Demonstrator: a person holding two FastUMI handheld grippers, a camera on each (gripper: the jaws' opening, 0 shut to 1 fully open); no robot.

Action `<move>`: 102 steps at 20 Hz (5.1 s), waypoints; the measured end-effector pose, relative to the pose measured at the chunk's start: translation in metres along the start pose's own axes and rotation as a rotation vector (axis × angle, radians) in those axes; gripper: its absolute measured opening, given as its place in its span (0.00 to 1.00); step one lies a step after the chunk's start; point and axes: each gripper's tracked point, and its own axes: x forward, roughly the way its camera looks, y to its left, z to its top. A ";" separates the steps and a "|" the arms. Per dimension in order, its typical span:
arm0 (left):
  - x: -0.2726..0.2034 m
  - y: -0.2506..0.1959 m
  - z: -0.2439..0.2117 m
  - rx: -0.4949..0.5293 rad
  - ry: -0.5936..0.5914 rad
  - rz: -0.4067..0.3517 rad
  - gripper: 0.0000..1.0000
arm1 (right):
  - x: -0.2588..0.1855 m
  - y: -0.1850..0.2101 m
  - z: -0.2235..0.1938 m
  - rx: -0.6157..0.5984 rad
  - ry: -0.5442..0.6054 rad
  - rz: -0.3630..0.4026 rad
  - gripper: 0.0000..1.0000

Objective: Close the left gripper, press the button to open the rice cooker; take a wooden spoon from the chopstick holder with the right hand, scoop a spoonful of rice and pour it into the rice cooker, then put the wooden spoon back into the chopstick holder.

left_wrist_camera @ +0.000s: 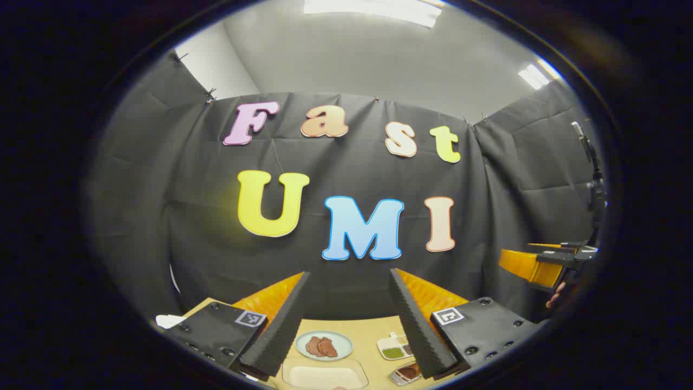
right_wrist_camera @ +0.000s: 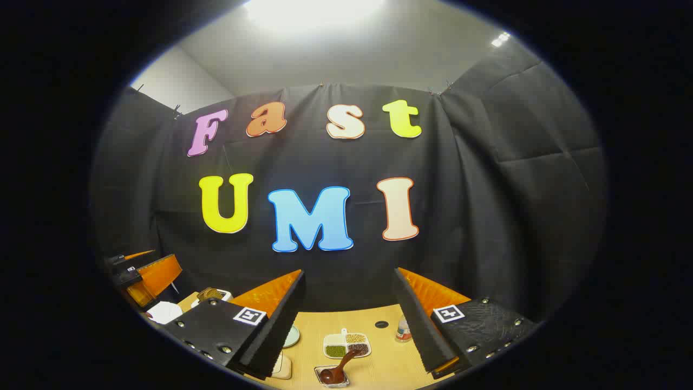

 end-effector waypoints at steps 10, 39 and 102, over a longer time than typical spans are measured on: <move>-0.001 0.016 0.004 0.035 -0.017 0.086 0.99 | 0.006 -0.006 0.002 0.017 -0.007 0.004 0.97; -0.020 0.067 -0.046 0.078 0.116 0.124 0.10 | 0.027 0.020 -0.022 0.044 0.060 0.096 0.97; -0.083 0.232 -0.002 0.027 -0.017 0.446 0.96 | 0.029 0.004 -0.077 0.041 0.190 0.107 0.97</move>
